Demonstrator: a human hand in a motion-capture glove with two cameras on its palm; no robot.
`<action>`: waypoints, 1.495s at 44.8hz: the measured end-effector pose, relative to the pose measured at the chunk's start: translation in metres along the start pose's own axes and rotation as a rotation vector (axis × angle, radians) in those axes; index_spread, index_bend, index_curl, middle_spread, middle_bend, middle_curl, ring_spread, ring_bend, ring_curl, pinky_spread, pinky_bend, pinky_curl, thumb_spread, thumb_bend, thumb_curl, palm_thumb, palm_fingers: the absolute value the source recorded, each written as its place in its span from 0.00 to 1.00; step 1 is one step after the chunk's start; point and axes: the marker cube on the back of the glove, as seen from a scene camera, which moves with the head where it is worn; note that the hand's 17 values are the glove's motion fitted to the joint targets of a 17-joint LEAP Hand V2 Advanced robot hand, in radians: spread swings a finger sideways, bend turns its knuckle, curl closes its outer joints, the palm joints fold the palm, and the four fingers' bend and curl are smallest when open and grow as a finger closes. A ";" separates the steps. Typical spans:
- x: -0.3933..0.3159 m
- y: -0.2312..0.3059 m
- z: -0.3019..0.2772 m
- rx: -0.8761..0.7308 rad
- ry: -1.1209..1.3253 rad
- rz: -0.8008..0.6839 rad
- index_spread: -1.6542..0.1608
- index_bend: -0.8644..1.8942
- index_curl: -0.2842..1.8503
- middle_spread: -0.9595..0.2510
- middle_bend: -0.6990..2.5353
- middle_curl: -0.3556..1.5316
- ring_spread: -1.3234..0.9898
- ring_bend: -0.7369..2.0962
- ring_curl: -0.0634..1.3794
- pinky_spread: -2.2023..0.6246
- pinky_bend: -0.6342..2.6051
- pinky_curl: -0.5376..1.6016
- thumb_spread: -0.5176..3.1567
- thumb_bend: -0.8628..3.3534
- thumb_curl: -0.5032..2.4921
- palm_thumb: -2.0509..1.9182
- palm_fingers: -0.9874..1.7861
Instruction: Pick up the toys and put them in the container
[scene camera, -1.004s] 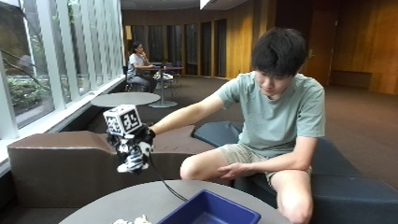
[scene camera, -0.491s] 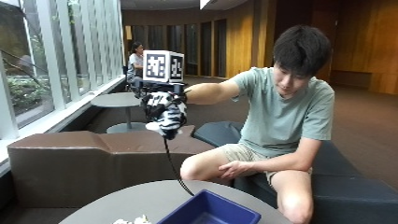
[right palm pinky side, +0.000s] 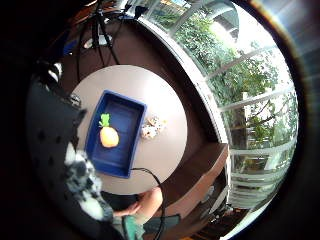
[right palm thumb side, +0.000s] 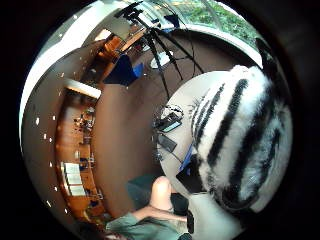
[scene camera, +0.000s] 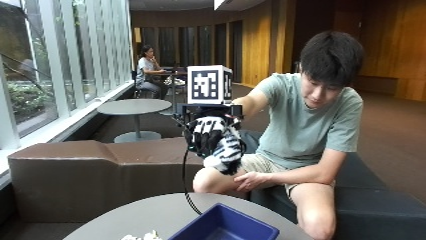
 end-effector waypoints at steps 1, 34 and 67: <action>0.001 0.000 0.006 -0.008 0.012 0.003 0.74 0.54 0.39 0.63 0.55 0.62 0.41 0.76 0.58 0.63 0.54 0.53 0.26 0.20 0.49 0.67 0.70; 0.102 0.026 0.067 -0.274 0.082 0.122 0.78 0.37 0.35 0.71 0.30 0.45 0.50 0.51 0.37 0.79 0.48 0.46 0.46 0.20 0.34 0.54 0.31; 0.252 0.073 0.334 -0.677 0.045 -0.010 0.78 0.34 0.26 0.72 0.24 0.36 0.55 0.30 0.25 0.78 0.41 0.42 0.48 0.21 0.31 0.59 0.19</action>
